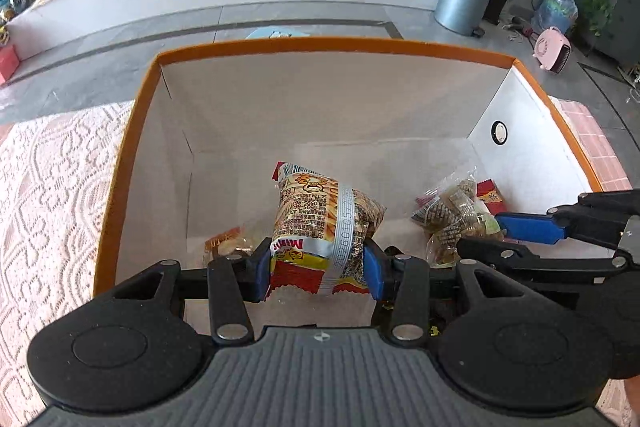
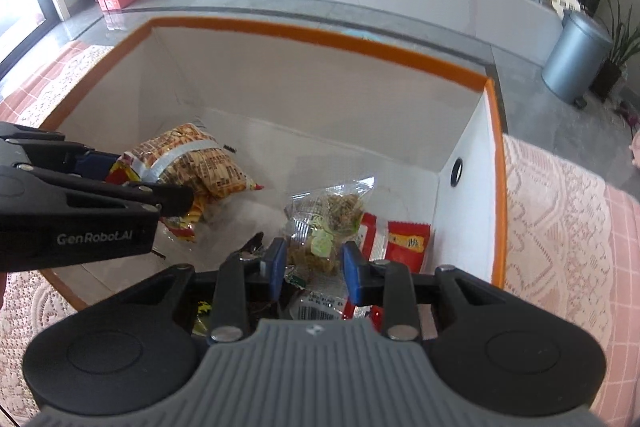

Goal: Organize snacks
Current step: 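Open both grippers to drop the snacks into the box, then withdraw both tools from the box toward the remaining snacks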

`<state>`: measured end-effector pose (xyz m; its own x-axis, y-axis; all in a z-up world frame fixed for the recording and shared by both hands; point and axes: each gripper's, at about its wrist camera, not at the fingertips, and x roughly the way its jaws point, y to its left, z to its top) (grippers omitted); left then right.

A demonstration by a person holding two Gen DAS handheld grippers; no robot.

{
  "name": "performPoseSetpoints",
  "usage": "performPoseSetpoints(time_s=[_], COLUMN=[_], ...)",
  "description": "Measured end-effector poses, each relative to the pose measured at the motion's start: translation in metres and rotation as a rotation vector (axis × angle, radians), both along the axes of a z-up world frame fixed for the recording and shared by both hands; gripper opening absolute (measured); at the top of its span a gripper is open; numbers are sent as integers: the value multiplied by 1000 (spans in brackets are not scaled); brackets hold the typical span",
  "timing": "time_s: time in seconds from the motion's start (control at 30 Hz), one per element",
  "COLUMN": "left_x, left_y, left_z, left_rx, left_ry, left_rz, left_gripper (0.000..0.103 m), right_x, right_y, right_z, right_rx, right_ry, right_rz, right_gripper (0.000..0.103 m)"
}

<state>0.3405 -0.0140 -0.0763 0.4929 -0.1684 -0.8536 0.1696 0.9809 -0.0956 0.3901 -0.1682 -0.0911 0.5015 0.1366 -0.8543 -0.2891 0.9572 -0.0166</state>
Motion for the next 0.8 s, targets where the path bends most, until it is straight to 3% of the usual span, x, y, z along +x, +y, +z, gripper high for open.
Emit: performPoseSetpoints(time_s=[0.17,0.4,0.63,0.8], left_x=[0,-6,-35,-69], left_y=[8,10,21,19], left_z=[2,21,56,82], left_rx=[-17,-39,-60,-1], left_ry=[5,-47,-113,-172], left_rz=[6,10,24,18], left_gripper=[56,73,75,78], right_x=[0,-6,-33,-64], right_y=[1,-2,-9,-12], right_z=[0,16,48,79], right_rx=[-16,-11,9,62], right_ry=[1,-29,-76,-117], right_rz=[-6,-26,-45,-53], right_gripper=[33,48,59,66])
